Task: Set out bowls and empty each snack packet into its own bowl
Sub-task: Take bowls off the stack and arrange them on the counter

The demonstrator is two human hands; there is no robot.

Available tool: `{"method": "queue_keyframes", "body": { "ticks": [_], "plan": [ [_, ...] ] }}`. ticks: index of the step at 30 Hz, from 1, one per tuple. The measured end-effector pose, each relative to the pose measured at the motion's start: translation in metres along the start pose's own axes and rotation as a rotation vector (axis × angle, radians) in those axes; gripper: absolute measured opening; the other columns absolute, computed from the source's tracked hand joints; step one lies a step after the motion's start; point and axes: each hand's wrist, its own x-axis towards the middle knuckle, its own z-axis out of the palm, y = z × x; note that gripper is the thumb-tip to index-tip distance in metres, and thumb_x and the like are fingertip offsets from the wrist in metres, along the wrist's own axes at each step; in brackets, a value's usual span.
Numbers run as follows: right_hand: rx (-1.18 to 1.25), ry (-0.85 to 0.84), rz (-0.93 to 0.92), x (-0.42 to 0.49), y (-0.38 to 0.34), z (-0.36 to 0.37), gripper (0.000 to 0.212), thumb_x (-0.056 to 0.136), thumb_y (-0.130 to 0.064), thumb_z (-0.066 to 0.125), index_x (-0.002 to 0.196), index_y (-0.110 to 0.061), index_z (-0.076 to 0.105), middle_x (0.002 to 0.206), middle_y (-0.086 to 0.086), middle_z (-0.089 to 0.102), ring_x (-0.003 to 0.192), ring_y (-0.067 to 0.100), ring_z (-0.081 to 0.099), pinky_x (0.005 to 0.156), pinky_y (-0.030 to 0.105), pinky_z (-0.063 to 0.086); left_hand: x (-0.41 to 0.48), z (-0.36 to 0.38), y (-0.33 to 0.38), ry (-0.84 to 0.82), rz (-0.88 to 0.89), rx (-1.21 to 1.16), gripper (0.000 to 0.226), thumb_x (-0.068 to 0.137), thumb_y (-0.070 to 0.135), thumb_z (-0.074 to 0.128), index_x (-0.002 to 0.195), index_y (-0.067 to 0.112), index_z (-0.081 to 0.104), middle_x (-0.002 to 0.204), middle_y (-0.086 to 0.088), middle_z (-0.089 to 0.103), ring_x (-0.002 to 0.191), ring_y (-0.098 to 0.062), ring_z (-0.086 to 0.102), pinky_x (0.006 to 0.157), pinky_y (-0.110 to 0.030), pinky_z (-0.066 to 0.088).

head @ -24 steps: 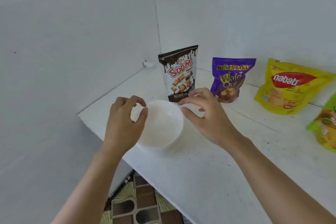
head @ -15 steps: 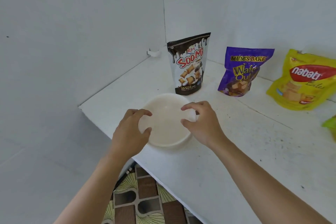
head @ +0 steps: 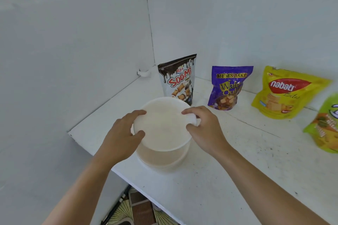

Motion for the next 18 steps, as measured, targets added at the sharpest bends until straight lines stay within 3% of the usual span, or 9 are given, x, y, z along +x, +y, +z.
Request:
{"method": "queue_keyframes", "body": {
  "ticks": [2,4,6,8,9,11,14,18],
  "plan": [
    [0.059,0.07,-0.031,0.004,-0.011,-0.016,0.045,0.077,0.005,0.06,0.11,-0.024,0.07,0.112,-0.008,0.061,0.103,0.009,0.055,0.079,0.02,0.049,0.008,-0.006,0.02,0.008,0.059,-0.049,0.052,0.093,0.011,0.056,0.132,0.046,0.048,0.115,0.024,0.052,0.097,-0.009,0.058,0.079,-0.026,0.043],
    [0.107,0.149,-0.05,0.006,-0.016,-0.036,0.046,0.075,0.006,0.059,0.106,-0.026,0.071,0.103,-0.012,0.063,0.093,0.011,0.057,0.073,0.028,0.049,0.017,-0.007,0.043,0.008,0.113,-0.119,0.053,0.093,0.008,0.055,0.129,0.046,0.05,0.114,0.025,0.054,0.095,-0.014,0.062,0.074,-0.025,0.049],
    [0.143,0.237,-0.058,0.004,-0.015,-0.059,0.044,0.072,0.003,0.059,0.103,-0.026,0.072,0.09,-0.008,0.064,0.076,0.018,0.055,0.061,0.028,0.043,0.025,-0.001,0.068,-0.004,0.172,-0.195,0.055,0.092,0.005,0.054,0.129,0.045,0.053,0.115,0.02,0.057,0.099,-0.013,0.063,0.077,-0.029,0.054],
    [0.167,0.319,-0.043,0.0,-0.008,-0.083,0.043,0.07,0.0,0.059,0.102,-0.026,0.074,0.092,-0.002,0.068,0.078,0.026,0.058,0.061,0.038,0.046,0.033,0.014,0.091,-0.033,0.223,-0.272,0.056,0.091,0.002,0.053,0.13,0.042,0.054,0.119,0.017,0.057,0.101,-0.01,0.062,0.08,-0.033,0.057],
    [0.176,0.352,-0.023,-0.003,-0.003,-0.096,0.044,0.071,0.003,0.06,0.102,-0.025,0.074,0.097,-0.004,0.069,0.083,0.025,0.062,0.065,0.038,0.05,0.037,0.025,0.102,-0.054,0.246,-0.301,0.057,0.091,0.0,0.052,0.131,0.04,0.054,0.121,0.017,0.056,0.101,-0.01,0.062,0.081,-0.035,0.057],
    [0.18,0.41,0.022,-0.011,0.012,-0.121,0.045,0.073,0.008,0.06,0.101,-0.024,0.075,0.104,-0.014,0.068,0.092,0.014,0.064,0.064,0.024,0.052,0.043,0.052,0.122,-0.103,0.278,-0.338,0.058,0.091,-0.002,0.051,0.132,0.038,0.053,0.123,0.015,0.054,0.101,-0.013,0.061,0.079,-0.034,0.058],
    [0.138,0.483,0.095,-0.027,0.041,-0.153,0.046,0.073,0.008,0.061,0.099,-0.026,0.075,0.109,-0.017,0.068,0.097,0.006,0.064,0.065,0.017,0.051,0.046,0.099,0.148,-0.179,0.324,-0.338,0.059,0.091,-0.004,0.051,0.136,0.033,0.049,0.127,0.01,0.048,0.108,-0.017,0.053,0.074,-0.016,0.049],
    [0.074,0.531,0.199,-0.046,0.088,-0.184,0.046,0.073,0.009,0.062,0.101,-0.025,0.075,0.107,-0.017,0.068,0.095,0.01,0.064,0.067,0.02,0.051,0.043,0.161,0.166,-0.282,0.329,-0.322,0.06,0.092,-0.004,0.05,0.141,0.03,0.045,0.133,0.009,0.045,0.121,-0.017,0.046,0.099,-0.033,0.049]
  ]
}}
